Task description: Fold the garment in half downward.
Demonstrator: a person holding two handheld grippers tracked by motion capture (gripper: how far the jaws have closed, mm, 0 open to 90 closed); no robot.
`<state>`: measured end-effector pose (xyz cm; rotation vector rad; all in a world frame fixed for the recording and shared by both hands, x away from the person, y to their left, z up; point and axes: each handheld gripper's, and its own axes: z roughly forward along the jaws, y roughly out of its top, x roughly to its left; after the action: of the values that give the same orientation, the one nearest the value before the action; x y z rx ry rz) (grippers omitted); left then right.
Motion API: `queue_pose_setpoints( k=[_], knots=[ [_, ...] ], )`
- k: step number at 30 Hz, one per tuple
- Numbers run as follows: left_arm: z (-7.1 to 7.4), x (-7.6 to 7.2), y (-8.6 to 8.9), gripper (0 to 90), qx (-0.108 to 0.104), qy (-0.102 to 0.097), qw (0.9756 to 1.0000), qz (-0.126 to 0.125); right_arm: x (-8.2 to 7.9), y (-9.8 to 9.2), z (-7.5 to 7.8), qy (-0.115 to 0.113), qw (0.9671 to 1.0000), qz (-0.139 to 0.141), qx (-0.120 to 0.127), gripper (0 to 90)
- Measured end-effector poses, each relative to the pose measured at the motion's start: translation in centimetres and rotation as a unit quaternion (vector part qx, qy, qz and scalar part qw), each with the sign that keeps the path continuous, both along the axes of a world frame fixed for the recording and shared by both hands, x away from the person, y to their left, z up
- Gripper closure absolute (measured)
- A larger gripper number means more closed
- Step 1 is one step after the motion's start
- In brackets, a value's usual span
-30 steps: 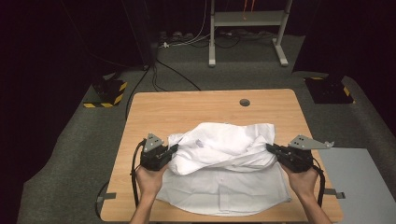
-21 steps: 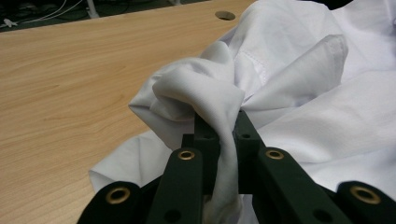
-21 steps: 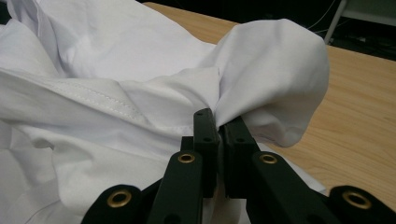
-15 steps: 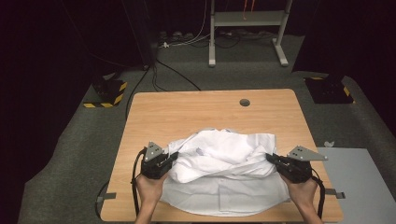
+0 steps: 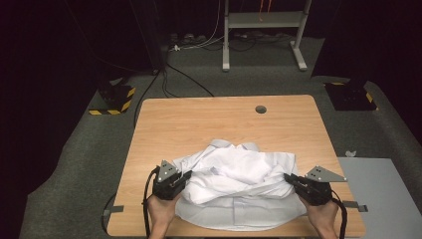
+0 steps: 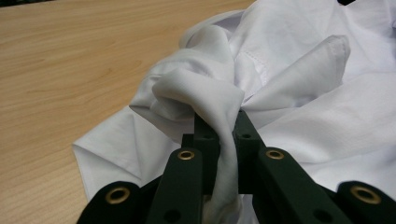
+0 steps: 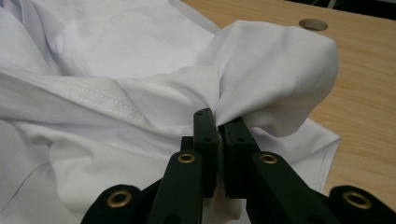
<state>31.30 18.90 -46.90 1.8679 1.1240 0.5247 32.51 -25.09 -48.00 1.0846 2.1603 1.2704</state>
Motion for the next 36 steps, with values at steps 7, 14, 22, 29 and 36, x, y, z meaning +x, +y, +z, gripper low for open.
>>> queue_pose_setpoints(
  k=[7, 14, 22, 29, 36],
  knots=[
    [-1.2, -0.5, -0.2, 84.2, 0.009, 0.011, 0.9999, 0.0, -0.5, 0.0, -1.2, 0.011, 0.9999, -0.004, -0.011, 86.6],
    [-2.4, -0.6, -0.4, 84.1, 0.014, 0.027, 0.9995, 0.002, -0.7, 0.0, -2.3, 0.024, 0.9996, -0.009, -0.015, 86.5],
    [-4.2, -0.6, -1.1, 83.9, 0.045, 0.049, 0.9978, 0.001, -0.4, -0.1, -4.0, 0.048, 0.9983, -0.018, -0.029, 86.4],
    [-5.1, -0.4, -1.5, 83.9, 0.064, 0.052, 0.9966, 0.007, -0.2, 0.0, -4.8, 0.055, 0.9975, -0.021, -0.04, 86.3],
    [-5.7, 0.0, -1.8, 83.8, 0.077, 0.06, 0.9952, 0.007, 0.1, 0.1, -5.3, 0.06, 0.9966, -0.023, -0.052, 86.2]
  ],
)
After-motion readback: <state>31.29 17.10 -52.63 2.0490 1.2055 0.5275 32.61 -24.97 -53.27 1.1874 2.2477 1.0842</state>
